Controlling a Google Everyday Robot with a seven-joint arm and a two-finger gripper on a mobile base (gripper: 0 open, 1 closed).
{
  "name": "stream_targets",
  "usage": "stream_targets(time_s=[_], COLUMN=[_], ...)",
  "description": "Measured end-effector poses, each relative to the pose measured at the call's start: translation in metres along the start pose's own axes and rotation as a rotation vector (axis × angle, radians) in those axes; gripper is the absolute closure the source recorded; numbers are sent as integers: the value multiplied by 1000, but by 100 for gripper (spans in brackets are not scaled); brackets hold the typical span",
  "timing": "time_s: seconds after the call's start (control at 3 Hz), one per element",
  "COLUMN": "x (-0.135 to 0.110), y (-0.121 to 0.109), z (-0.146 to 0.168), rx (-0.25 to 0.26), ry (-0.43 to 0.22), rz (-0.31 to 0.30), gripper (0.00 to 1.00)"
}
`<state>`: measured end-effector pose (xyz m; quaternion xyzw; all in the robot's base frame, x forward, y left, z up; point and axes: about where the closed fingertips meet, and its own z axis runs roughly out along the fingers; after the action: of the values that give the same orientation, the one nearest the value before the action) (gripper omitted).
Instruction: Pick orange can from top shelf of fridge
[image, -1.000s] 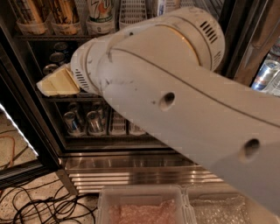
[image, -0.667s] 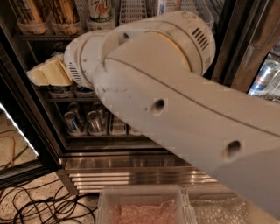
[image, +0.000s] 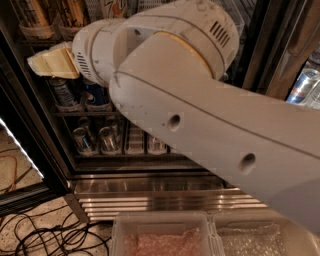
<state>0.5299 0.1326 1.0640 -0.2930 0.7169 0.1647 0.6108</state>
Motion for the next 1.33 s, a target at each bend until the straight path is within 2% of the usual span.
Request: stream_targets(time_s=[0.33,0.67,1.0,1.33], x=[-16,-24,-21,-13], y=[-1,-7,-15,-12], z=[4,22,51,77], rx=[-5,-4,16,29], ry=[-60,-77,-63,-49], rz=[-1,18,38,36], gripper=[0,13,32,33])
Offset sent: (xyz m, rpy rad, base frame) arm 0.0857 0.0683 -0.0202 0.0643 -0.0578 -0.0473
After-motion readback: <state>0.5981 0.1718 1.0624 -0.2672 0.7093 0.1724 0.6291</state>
